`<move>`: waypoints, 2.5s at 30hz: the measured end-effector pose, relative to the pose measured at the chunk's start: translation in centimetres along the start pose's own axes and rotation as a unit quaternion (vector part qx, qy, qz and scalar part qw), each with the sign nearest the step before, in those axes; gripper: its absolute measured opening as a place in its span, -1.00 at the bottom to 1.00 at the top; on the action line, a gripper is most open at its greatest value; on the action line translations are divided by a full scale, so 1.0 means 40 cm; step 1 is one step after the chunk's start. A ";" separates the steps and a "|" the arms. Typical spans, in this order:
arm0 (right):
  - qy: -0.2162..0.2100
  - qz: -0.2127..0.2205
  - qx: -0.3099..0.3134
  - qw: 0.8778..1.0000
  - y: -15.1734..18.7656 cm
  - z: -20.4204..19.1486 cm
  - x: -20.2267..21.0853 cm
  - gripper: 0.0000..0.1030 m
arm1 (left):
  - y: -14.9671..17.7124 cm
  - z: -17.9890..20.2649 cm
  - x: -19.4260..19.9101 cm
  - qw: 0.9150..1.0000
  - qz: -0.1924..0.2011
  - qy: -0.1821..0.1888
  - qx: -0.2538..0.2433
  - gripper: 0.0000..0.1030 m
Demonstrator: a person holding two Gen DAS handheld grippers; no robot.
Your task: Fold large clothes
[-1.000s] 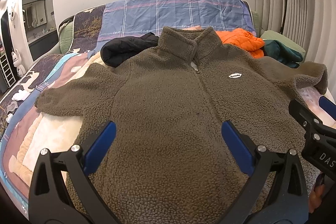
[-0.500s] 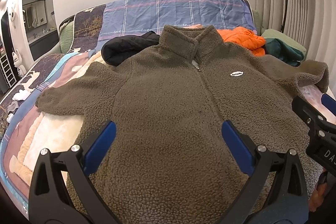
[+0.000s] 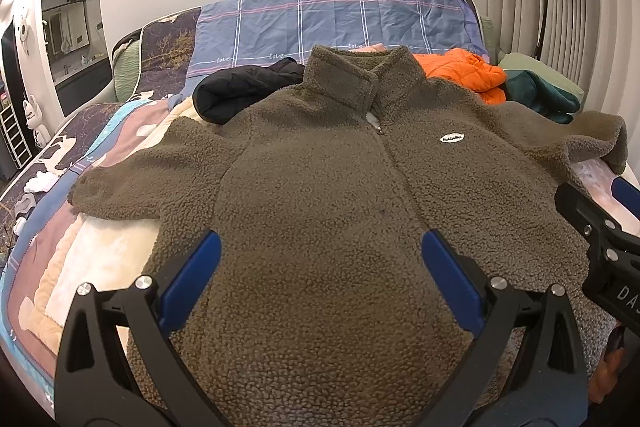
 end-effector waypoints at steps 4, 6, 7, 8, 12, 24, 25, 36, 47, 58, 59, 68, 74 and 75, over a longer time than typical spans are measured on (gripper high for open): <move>0.000 0.000 0.000 1.000 0.000 0.000 0.000 0.97 | 0.001 -0.002 0.001 1.000 0.001 0.003 0.002 0.96; -0.001 -0.001 0.001 1.000 0.000 0.000 0.000 0.97 | 0.000 -0.002 -0.001 1.000 0.002 0.004 0.003 0.96; -0.001 -0.001 0.001 1.000 0.000 0.000 -0.001 0.97 | 0.000 -0.002 -0.001 1.000 0.002 0.004 0.002 0.96; -0.001 -0.001 0.001 1.000 0.001 -0.001 -0.002 0.97 | 0.001 -0.001 -0.001 1.000 0.002 0.004 0.001 0.96; 0.000 0.000 0.003 1.000 0.000 -0.002 -0.003 0.97 | 0.001 -0.002 0.002 1.000 0.006 0.013 -0.002 0.96; -0.019 -0.023 0.055 0.998 -0.069 0.020 -0.073 0.97 | -0.108 -0.306 -0.104 0.989 -0.051 0.027 0.138 0.68; -0.017 -0.025 0.056 0.998 -0.068 0.023 -0.082 0.97 | -0.115 -0.361 -0.121 0.986 -0.055 0.006 0.159 0.65; -0.053 -0.136 0.025 0.989 -0.073 0.054 -0.261 0.97 | -0.137 -0.912 -0.357 0.910 -0.103 -0.079 0.393 0.42; -0.033 -0.157 0.068 0.985 -0.104 0.006 -0.344 0.97 | -0.169 -1.101 -0.500 0.853 -0.090 -0.056 0.511 -0.71; -0.025 -0.132 0.057 0.989 -0.130 0.049 -0.333 0.97 | -0.457 -0.608 -0.284 0.971 0.042 0.038 0.233 -0.78; -0.022 -0.130 0.053 0.990 -0.126 0.062 -0.326 0.97 | -0.471 -0.519 -0.261 0.978 0.046 0.058 0.195 -0.77; 0.014 -0.149 0.001 0.989 -0.060 0.202 -0.290 0.97 | -0.329 0.070 -0.265 0.971 -0.060 0.221 -0.064 -0.42; 0.001 -0.167 -0.021 0.986 -0.028 0.257 -0.290 0.97 | -0.227 0.086 -0.338 0.960 -0.134 0.226 -0.097 -0.12; -0.007 -0.167 -0.016 0.986 -0.030 0.251 -0.296 0.97 | -0.222 0.074 -0.332 0.960 -0.131 0.227 -0.101 0.00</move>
Point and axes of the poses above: each gripper's, at about its wrist camera, not at the fingertips, and x roughly against the way its jaws point, z to its right, y to its underside, the point moved 1 cm from there along -x, roughly the way its jaws point, and after that the axes turned 12 degrees about x, right-handed, at the moved point
